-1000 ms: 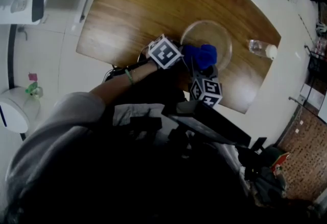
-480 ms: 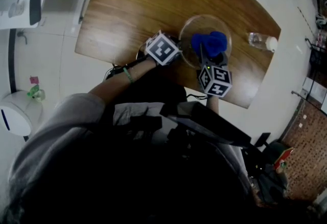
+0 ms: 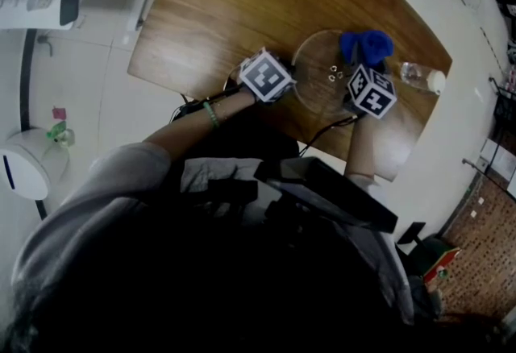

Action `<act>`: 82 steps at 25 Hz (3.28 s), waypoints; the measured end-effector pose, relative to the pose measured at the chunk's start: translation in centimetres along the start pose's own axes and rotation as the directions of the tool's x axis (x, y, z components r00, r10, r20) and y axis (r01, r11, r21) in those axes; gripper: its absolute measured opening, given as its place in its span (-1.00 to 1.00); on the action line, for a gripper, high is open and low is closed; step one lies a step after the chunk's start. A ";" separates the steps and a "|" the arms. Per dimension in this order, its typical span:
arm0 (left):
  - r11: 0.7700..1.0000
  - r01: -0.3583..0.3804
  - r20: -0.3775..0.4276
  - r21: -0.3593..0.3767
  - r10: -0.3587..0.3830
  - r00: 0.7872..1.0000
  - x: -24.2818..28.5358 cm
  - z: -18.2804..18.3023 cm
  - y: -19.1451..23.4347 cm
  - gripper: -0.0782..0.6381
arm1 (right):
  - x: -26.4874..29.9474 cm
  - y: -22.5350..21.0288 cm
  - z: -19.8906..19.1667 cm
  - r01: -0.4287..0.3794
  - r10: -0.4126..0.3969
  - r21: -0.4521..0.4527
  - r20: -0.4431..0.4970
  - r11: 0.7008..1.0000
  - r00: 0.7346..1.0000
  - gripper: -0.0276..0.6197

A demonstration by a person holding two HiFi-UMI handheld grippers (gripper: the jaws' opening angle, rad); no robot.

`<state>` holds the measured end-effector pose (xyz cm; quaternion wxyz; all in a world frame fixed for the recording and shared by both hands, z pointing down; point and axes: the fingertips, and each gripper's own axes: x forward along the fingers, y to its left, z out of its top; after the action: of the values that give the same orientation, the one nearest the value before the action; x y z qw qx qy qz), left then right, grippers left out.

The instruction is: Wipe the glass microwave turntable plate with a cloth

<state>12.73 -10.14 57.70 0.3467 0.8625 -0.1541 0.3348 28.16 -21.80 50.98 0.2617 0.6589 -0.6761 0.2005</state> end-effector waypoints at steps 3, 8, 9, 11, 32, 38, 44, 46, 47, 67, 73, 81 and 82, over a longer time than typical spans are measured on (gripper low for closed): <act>1.000 -0.003 0.000 -0.002 0.003 1.000 -0.1 0.0 0.1 -0.70 | -1.0 0.7 -0.7 -0.011 0.010 0.045 0.016 0.999 1.000 -0.30; 1.000 -0.009 -0.003 -0.007 0.009 1.000 -0.2 0.1 0.3 -0.71 | -4.8 3.0 -4.0 -0.045 0.044 0.076 0.013 0.996 0.999 -0.30; 1.000 -0.011 -0.004 -0.008 0.011 1.000 -0.2 0.1 0.3 -0.71 | -5.9 3.6 -4.9 -0.053 0.052 0.091 0.009 0.994 0.999 -0.30; 1.000 -0.013 -0.005 -0.010 0.013 1.000 -0.2 0.1 0.4 -0.71 | -8.0 5.2 -6.7 -0.071 0.072 0.117 -0.008 0.991 0.997 -0.30; 0.999 -0.039 0.014 0.001 0.039 0.999 -0.4 0.4 0.7 -0.71 | -8.5 2.0 -5.1 -0.004 0.004 0.011 0.014 1.000 1.000 -0.30; 0.998 -0.059 0.026 0.013 0.059 0.998 -0.5 0.6 0.8 -0.71 | -5.2 -2.0 -2.1 0.081 -0.081 0.003 0.045 0.997 0.996 -0.30; 0.998 -0.058 0.040 0.021 0.058 0.998 -0.3 0.8 0.5 -0.71 | -4.2 -2.7 -3.9 0.102 -0.104 0.084 0.018 0.991 0.994 -0.30; 0.998 -0.066 0.038 0.022 0.065 0.997 -0.4 0.7 0.7 -0.71 | -5.2 -1.8 -4.8 0.088 -0.091 0.092 0.023 0.992 0.996 -0.30; 0.997 -0.071 0.036 0.022 0.070 0.997 -0.5 0.5 0.8 -0.71 | -5.9 -1.1 -5.4 0.079 -0.082 0.091 0.024 0.993 0.996 -0.30; 0.996 -0.086 0.037 0.018 0.085 0.996 -0.6 0.7 1.1 -0.71 | -11.8 0.0 -8.8 0.067 -0.068 0.042 0.008 0.997 0.998 -0.30; 0.995 -0.095 0.042 0.025 0.094 0.995 -0.5 0.7 1.1 -0.71 | -7.8 -6.7 -6.7 0.177 -0.177 0.040 -0.006 0.983 0.984 -0.30; 0.994 -0.108 0.047 0.027 0.106 0.993 -0.6 0.5 1.3 -0.71 | -11.1 -3.7 -11.2 0.167 -0.165 0.095 -0.026 0.981 0.986 -0.30; 0.994 -0.107 0.045 0.025 0.106 0.993 -0.6 0.5 1.3 -0.71 | -11.8 -3.1 -11.8 0.167 -0.164 0.118 -0.027 0.979 0.986 -0.30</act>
<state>11.87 -11.40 57.69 0.3130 0.8648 -0.2030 0.3359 32.24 -5.42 52.75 0.2431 0.7257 -0.6035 0.2239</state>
